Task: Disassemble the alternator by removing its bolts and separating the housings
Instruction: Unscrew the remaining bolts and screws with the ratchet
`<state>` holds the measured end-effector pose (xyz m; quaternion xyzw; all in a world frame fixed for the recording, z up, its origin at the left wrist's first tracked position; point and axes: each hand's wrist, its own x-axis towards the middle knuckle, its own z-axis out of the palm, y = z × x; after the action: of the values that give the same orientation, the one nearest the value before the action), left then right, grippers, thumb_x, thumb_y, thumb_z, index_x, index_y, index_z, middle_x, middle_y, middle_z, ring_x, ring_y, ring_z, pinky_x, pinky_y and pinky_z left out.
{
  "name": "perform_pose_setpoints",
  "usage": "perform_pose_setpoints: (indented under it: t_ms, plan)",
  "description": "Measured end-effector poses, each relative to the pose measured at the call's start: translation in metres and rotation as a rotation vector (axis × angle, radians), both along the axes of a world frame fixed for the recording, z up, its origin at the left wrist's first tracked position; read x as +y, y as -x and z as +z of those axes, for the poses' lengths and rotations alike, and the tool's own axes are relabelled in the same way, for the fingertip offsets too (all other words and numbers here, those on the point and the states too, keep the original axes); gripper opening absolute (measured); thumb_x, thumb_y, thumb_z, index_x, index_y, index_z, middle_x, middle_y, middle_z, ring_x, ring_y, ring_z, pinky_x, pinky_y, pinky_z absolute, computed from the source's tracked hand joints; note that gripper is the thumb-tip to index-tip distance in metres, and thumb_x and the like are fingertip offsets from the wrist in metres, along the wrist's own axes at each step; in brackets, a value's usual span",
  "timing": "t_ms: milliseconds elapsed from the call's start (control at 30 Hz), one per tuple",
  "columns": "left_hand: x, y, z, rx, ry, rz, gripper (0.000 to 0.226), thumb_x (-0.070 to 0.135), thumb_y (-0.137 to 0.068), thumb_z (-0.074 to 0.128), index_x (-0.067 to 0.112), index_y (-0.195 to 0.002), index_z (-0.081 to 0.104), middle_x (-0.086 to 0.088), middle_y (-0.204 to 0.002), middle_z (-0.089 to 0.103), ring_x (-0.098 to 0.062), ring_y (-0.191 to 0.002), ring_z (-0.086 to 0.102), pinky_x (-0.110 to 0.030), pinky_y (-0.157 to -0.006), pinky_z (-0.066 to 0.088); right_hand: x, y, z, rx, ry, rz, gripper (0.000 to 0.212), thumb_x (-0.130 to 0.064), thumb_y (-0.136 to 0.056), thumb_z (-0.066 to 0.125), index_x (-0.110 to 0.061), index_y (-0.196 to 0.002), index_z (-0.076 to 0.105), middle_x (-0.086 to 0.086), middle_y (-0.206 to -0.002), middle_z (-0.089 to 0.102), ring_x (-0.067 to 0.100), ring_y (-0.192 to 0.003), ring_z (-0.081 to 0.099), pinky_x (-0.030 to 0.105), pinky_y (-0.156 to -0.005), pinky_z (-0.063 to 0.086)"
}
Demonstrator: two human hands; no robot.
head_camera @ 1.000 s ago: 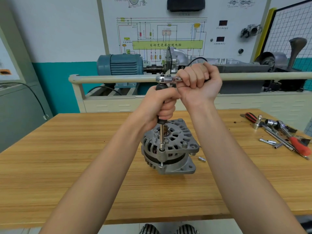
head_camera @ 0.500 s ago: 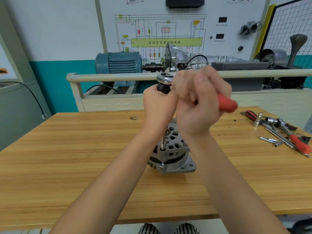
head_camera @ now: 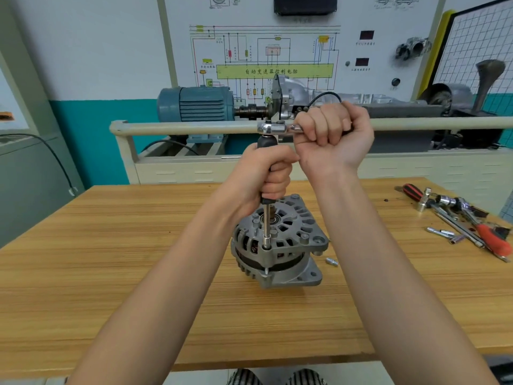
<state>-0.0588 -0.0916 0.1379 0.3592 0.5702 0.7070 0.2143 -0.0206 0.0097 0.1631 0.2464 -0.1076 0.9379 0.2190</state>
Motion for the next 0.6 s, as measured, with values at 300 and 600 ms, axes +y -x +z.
perform_pose_setpoints:
  t_ms: [300, 600]
  plan:
    - [0.023, -0.027, -0.009, 0.142, -0.183, 0.580, 0.025, 0.030, -0.071, 0.053, 0.022, -0.051, 0.041, 0.009, -0.043, 0.037, -0.016, -0.051, 0.031, -0.025, -0.048, 0.026, -0.057, -0.029, -0.024, 0.368, -0.684, -1.103, 0.029, -0.008, -0.081, 0.044, -0.024, -0.057, 0.041, -0.015, -0.053, 0.039, 0.003, -0.044, 0.034, 0.022, -0.050, 0.026]
    - [-0.006, -0.001, -0.002, 0.090, -0.087, 0.187, 0.035, 0.002, -0.079, 0.059, 0.013, -0.051, 0.041, 0.000, -0.041, 0.035, -0.015, -0.036, 0.029, -0.020, -0.041, 0.029, -0.025, -0.020, 0.001, 0.184, -0.335, -0.352, 0.042, -0.008, -0.084, 0.035, -0.022, -0.046, 0.024, -0.006, -0.036, 0.018, 0.012, -0.039, 0.011, 0.023, -0.043, 0.021]
